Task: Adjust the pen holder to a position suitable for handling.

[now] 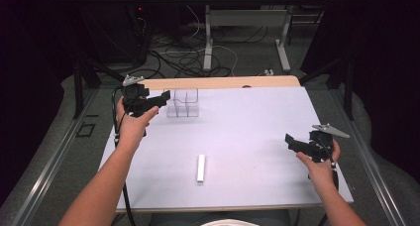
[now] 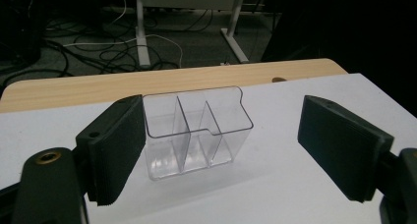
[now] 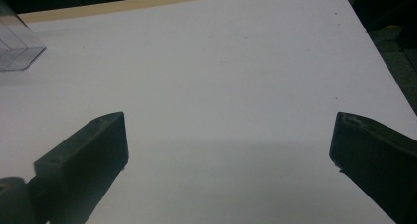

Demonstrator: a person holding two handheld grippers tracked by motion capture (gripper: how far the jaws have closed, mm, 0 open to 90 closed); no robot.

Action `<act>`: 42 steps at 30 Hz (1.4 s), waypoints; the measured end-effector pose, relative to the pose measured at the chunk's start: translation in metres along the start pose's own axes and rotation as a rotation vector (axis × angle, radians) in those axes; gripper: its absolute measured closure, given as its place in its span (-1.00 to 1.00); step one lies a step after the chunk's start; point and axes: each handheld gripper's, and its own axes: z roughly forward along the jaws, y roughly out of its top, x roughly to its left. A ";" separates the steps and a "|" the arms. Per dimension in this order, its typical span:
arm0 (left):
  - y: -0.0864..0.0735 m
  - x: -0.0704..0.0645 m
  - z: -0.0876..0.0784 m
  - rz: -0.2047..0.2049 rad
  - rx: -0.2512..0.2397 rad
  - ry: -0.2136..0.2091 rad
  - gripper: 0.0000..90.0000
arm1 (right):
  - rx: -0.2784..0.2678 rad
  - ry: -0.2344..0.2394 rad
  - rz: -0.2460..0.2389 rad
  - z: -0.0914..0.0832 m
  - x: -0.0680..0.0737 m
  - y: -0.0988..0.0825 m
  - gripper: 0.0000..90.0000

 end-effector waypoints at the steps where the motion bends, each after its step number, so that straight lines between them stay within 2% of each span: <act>1: 0.001 0.000 0.002 -0.002 0.000 -0.001 -0.59 | 0.001 -0.001 -0.003 0.000 0.000 0.000 -0.99; 3: 0.005 0.000 0.005 -0.011 0.002 0.001 -0.57 | 0.004 -0.006 -0.015 0.000 0.000 0.000 -1.00; 9: 0.014 0.000 0.011 -0.009 0.004 0.011 -0.46 | 0.004 -0.007 -0.010 0.001 0.000 0.000 -1.00; 10: 0.016 0.000 0.012 -0.005 0.008 0.014 -0.40 | 0.003 -0.005 -0.007 0.002 0.000 -0.001 -1.00; 17: 0.027 0.001 0.023 0.007 0.015 0.048 -0.35 | 0.004 -0.005 -0.020 0.003 0.001 -0.002 -1.00; 21: 0.030 0.002 0.029 0.009 0.016 0.064 -0.35 | 0.010 0.019 0.001 0.003 0.001 -0.002 -1.00; 28: 0.031 0.007 0.043 0.001 0.042 0.094 -0.35 | 0.038 0.021 0.006 0.005 0.003 -0.003 -1.00; 32: 0.030 0.010 0.049 0.000 0.055 0.108 -0.35 | 0.033 0.013 0.007 0.006 0.004 -0.003 -0.99; 40: 0.027 0.018 0.062 -0.011 0.082 0.138 -0.35 | 0.038 0.008 -0.023 0.006 0.003 -0.003 -0.97; 42: 0.026 0.019 0.065 -0.023 0.094 0.129 -0.33 | 0.042 0.009 -0.018 0.007 0.003 -0.004 -0.97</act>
